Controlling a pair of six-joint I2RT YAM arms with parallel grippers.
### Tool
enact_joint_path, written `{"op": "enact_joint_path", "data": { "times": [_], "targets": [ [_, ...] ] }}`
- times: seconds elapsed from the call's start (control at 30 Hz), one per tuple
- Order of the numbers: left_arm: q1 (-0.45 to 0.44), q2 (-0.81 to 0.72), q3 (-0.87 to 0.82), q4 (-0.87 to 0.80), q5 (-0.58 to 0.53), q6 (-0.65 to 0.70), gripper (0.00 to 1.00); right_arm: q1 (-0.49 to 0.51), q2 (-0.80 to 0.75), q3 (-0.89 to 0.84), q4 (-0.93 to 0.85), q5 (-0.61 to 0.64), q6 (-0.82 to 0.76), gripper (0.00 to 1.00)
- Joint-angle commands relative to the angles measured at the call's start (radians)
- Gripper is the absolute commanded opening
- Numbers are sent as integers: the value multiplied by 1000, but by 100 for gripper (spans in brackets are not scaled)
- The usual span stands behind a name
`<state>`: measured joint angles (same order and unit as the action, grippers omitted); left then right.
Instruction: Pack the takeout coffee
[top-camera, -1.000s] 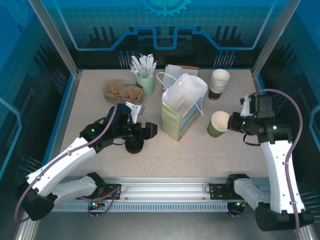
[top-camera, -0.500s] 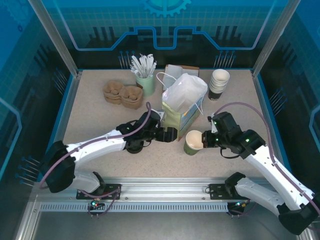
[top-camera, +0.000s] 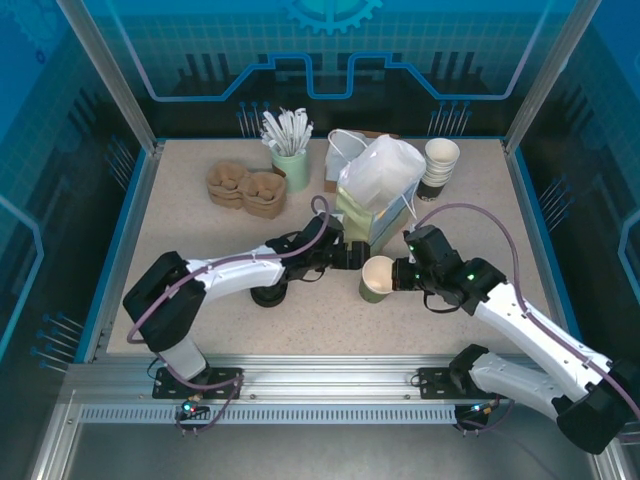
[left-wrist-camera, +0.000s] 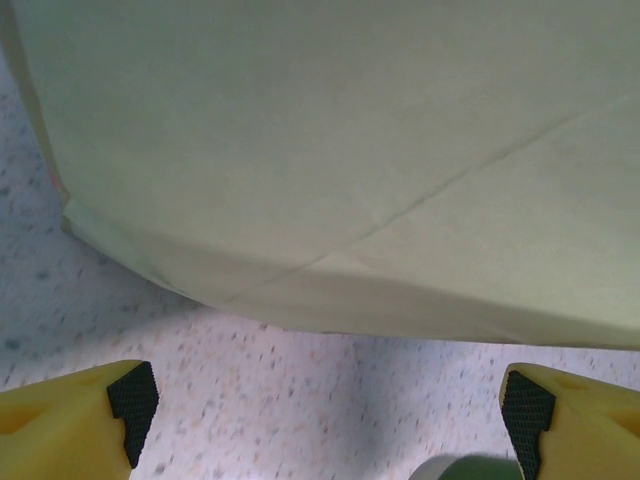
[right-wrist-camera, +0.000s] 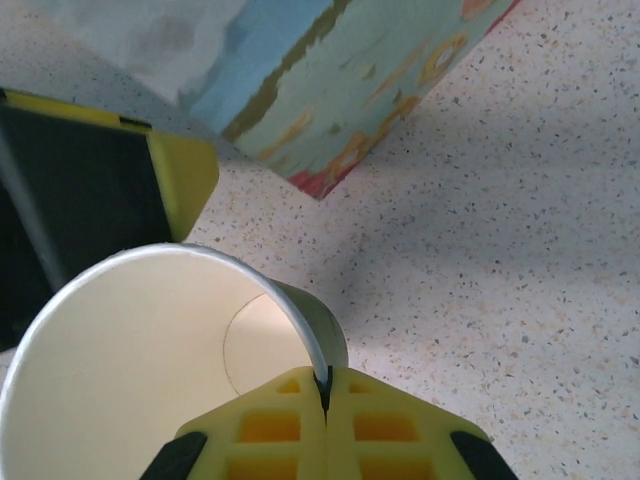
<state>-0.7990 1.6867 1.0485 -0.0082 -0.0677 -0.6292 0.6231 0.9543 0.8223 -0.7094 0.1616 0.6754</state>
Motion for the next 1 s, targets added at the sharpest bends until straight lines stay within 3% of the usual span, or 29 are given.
{"op": "enact_joint_path", "data": {
  "times": [0.0,0.3,0.67,0.97],
  "targets": [
    [15,37,65,41,3,6,91,17,2,-22,81,23,33,0],
    [52,-22,74,-18,30,4,91,74,50,-55,171,55,75,0],
    [107,-363,-89,-214,-25,28,92,215,216,11,231,149,129,0],
    [189,-614,-171,-493,-98,8,94,282,300,51,237,192,138,0]
  ]
}}
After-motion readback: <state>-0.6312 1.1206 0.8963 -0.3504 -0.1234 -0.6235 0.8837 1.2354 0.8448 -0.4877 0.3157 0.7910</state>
